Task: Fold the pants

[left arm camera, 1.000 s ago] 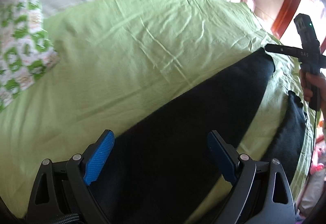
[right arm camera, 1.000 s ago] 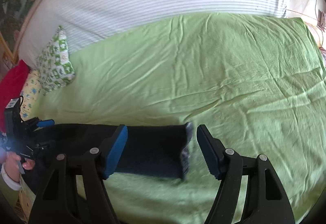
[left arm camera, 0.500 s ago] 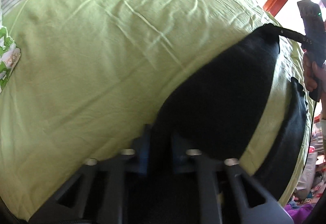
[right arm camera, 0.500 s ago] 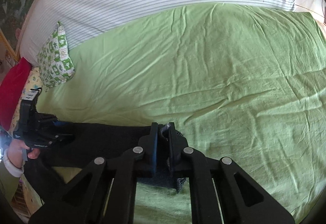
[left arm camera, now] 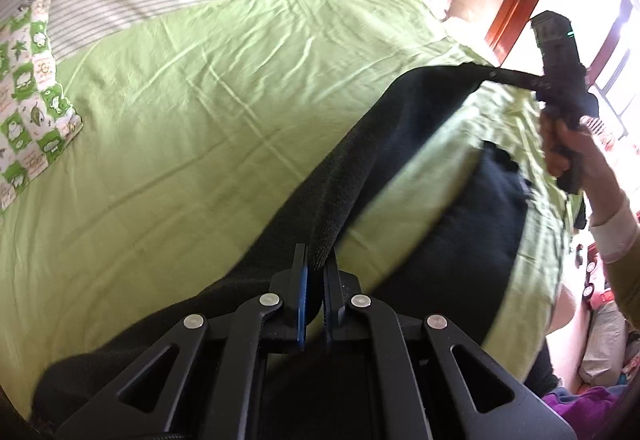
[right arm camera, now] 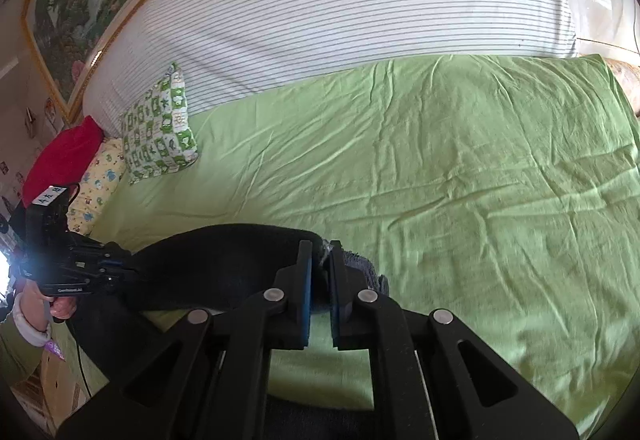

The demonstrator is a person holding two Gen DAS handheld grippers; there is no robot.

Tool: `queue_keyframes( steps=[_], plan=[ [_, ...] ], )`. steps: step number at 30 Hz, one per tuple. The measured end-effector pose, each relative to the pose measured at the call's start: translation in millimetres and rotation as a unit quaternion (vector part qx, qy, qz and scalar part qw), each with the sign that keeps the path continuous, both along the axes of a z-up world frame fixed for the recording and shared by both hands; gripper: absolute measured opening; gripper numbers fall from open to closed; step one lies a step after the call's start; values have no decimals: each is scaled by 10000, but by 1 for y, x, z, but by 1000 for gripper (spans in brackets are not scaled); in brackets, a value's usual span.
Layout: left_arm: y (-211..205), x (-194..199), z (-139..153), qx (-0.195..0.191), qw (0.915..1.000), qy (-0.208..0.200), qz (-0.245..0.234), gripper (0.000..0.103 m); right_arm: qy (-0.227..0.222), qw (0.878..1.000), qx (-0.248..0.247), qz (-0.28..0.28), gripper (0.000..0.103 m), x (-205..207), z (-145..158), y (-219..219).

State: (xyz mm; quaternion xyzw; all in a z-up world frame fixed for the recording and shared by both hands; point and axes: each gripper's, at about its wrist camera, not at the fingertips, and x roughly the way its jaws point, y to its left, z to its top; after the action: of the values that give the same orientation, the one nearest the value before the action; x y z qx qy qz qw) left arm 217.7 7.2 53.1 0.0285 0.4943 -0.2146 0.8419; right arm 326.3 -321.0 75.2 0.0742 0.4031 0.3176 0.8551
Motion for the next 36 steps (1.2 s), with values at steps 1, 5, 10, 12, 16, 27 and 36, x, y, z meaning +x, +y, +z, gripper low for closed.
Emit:
queue_keyframes(
  steps=[1, 5, 10, 12, 16, 27, 36],
  plan=[
    [-4, -7, 0, -81, 10000, -3, -15, 4, -12, 10000, 20, 11, 8, -6, -1, -3],
    [-19, -38, -2, -248, 9997, -13, -46, 3, -80, 9999, 70, 108, 8, -28, -3, -13],
    [-23, -67, -9, -416, 9991, 51, -1, 3, -192, 9992, 203, 277, 8, -56, -7, -32],
    [-22, -76, -12, -489, 9988, 82, 19, 3, -238, 9988, 260, 351, 8, -66, -10, -39],
    [-24, -95, -15, -522, 9986, 106, 39, 3, -319, 9980, 292, 464, 8, -84, -14, -51],
    [-31, -125, -14, -732, 9973, 78, -41, 3, -386, 9973, -42, 626, 8, -120, -27, -72],
    [-37, -116, -62, -676, 9963, 528, 12, 4, -66, 9948, -827, 591, 8, -128, -60, -62]
  ],
)
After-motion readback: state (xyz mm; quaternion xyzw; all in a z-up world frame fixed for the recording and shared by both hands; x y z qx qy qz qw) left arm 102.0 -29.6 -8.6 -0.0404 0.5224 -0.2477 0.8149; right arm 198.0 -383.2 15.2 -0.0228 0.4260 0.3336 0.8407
